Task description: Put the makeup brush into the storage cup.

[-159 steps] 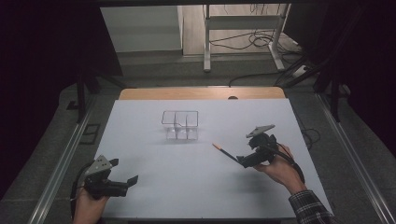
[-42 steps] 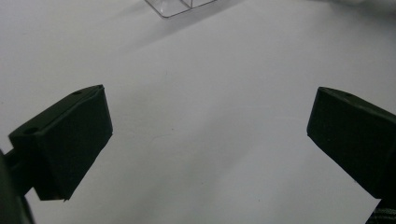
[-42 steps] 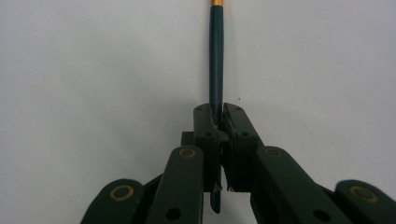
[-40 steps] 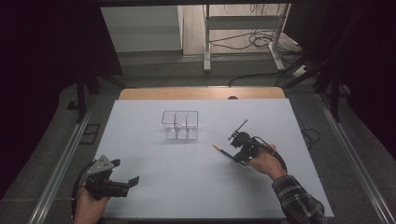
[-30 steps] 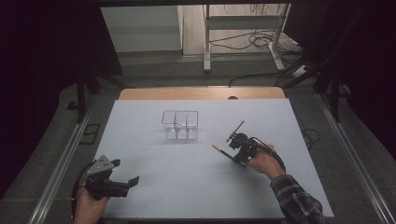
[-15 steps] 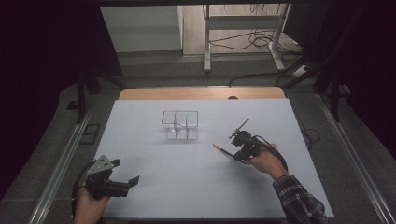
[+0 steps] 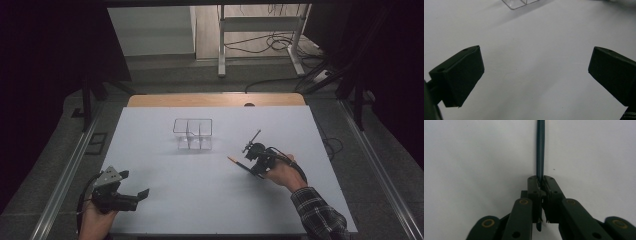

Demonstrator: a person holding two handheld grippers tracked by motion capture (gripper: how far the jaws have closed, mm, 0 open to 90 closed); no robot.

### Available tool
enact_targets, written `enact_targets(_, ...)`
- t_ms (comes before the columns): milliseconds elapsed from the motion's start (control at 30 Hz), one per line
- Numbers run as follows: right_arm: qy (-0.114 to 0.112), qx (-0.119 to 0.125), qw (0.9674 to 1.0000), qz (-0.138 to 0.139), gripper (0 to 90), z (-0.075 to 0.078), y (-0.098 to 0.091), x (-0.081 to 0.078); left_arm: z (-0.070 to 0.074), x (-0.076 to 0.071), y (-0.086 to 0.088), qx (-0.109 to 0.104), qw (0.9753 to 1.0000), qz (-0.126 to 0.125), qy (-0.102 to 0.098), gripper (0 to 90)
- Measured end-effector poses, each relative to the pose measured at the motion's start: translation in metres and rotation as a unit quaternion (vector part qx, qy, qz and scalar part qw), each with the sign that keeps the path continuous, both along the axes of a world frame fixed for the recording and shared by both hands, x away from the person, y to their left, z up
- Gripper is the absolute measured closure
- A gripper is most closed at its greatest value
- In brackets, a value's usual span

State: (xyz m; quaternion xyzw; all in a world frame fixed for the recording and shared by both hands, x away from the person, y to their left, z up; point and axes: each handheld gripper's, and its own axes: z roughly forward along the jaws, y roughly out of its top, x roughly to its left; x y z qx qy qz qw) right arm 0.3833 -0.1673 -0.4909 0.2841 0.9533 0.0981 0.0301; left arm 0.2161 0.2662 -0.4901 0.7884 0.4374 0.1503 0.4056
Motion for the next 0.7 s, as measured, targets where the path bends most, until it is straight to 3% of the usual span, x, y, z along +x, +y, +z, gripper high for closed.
enact_targets(100,-0.005,-0.009,0.9999,0.008,79.8,-0.002,0.004,0.001,0.000,0.000,0.000,0.000,1.0000,0.000,0.000,0.7)
enact_targets(367,0.021,-0.025,0.9994,0.006,84.6,-0.001,0.010,0.006,0.000,0.000,0.000,0.001,1.0000,0.000,-0.001,0.8)
enact_targets(700,0.018,0.015,0.9996,-0.017,84.8,0.006,-0.002,0.002,0.000,0.000,-0.001,0.001,1.0000,0.000,0.000,0.9)
